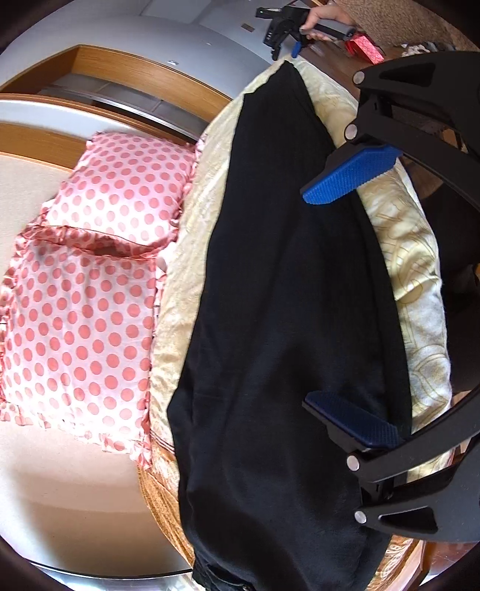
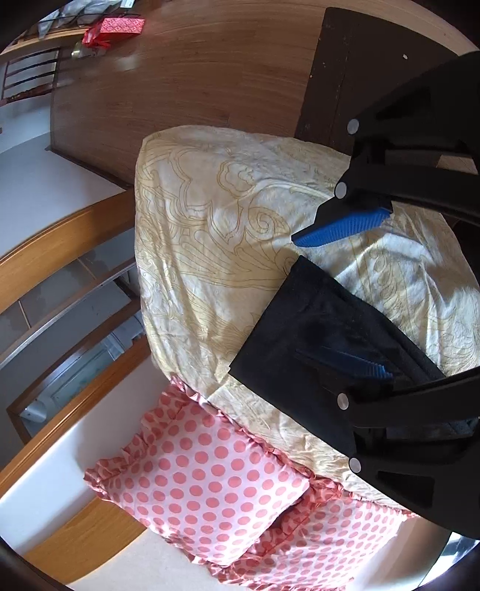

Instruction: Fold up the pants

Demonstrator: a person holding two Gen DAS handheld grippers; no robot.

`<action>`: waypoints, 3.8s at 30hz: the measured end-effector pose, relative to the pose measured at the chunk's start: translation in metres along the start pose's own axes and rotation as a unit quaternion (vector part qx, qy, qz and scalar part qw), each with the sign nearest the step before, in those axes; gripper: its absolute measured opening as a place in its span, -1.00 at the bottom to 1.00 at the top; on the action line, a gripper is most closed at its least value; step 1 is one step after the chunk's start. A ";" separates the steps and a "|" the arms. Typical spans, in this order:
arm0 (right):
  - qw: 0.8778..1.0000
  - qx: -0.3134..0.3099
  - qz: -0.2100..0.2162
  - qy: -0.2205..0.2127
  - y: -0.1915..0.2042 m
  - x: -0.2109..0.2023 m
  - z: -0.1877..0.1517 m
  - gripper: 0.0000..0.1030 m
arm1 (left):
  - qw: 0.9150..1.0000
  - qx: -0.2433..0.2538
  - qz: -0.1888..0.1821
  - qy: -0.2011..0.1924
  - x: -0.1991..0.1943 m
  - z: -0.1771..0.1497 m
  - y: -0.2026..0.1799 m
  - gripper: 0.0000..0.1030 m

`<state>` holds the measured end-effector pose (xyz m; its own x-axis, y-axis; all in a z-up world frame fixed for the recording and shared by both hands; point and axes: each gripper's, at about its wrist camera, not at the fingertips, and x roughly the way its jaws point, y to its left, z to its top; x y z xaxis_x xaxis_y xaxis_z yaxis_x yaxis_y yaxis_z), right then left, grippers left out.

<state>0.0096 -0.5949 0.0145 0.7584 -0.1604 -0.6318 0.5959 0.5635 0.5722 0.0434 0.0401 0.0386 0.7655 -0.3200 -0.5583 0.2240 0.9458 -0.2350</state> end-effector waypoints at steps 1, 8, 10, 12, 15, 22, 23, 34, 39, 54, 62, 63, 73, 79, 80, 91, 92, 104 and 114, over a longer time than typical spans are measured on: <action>1.000 0.013 0.012 0.008 -0.005 0.002 0.001 0.11 | 1.000 0.001 0.001 -0.004 0.001 0.003 -0.001 0.96; 0.998 0.045 0.036 0.025 -0.014 0.012 -0.002 0.09 | 0.997 0.013 0.040 0.064 0.036 -0.005 0.005 0.96; 0.998 0.043 0.042 0.030 -0.012 0.013 -0.004 0.02 | 0.996 0.042 0.055 0.063 0.034 -0.011 -0.001 0.96; 0.997 0.039 0.049 0.040 -0.009 0.017 -0.006 -0.03 | 0.994 0.057 0.063 0.062 0.032 -0.016 -0.005 0.96; 0.998 0.037 0.046 0.035 -0.005 0.018 -0.008 -0.04 | 0.995 0.056 0.063 0.061 0.031 -0.016 -0.003 0.96; 0.991 0.097 0.070 0.065 -0.010 0.018 -0.014 -0.13 | 0.995 0.055 0.062 0.060 0.031 -0.017 -0.002 0.96; 0.989 0.107 0.072 0.070 -0.011 0.018 -0.014 -0.13 | 0.995 0.056 0.064 0.060 0.032 -0.017 -0.003 0.96; 0.986 0.142 0.083 0.036 -0.013 0.034 -0.011 -0.60 | 0.996 0.046 0.055 0.059 0.029 -0.016 -0.001 0.96; 0.988 0.122 0.089 0.026 -0.014 0.032 -0.015 -0.82 | 0.996 0.046 0.055 0.059 0.029 -0.016 -0.001 0.96; 0.968 -0.041 0.242 0.046 0.108 0.002 -0.031 -0.84 | 0.996 0.047 0.058 0.056 0.026 -0.017 -0.002 0.96; 0.898 -0.146 0.376 0.179 0.249 0.010 -0.134 -0.84 | 0.997 0.019 0.041 0.055 0.020 -0.014 0.004 0.96; 0.884 -0.160 0.388 0.204 0.266 0.013 -0.156 -0.84 | 0.998 0.016 0.039 0.054 0.018 -0.014 0.005 0.96; 0.828 -0.257 0.334 0.370 0.303 0.057 -0.302 -0.84 | 0.998 0.014 0.046 0.028 -0.013 -0.018 0.019 0.96; 0.829 -0.275 0.377 0.309 0.341 0.019 -0.288 -0.84 | 0.999 -0.013 0.051 0.009 -0.023 -0.014 0.031 0.96; 0.823 -0.287 0.382 0.307 0.347 0.015 -0.293 -0.84 | 0.999 -0.019 0.051 0.006 -0.025 -0.014 0.034 0.96; 0.775 -0.451 0.324 0.303 0.351 0.005 -0.369 -0.81 | 0.994 -0.057 0.089 -0.027 -0.058 -0.014 0.070 0.96; 0.766 -0.475 0.320 0.294 0.349 0.001 -0.373 -0.80 | 0.993 -0.061 0.095 -0.032 -0.062 -0.013 0.074 0.96; 0.720 -0.522 0.367 0.274 0.349 -0.028 -0.391 0.01 | 0.970 -0.149 0.179 -0.069 -0.115 -0.018 0.147 0.96; 0.714 -0.533 0.360 0.275 0.344 -0.028 -0.398 0.13 | 0.931 -0.338 0.118 -0.069 -0.146 -0.026 0.249 0.94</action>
<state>0.0879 -0.0739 0.0211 0.3736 0.6602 -0.6516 -0.6592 0.6832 0.3142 -0.0279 0.3205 0.0409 0.8255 -0.0528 -0.5619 -0.3559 0.7240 -0.5909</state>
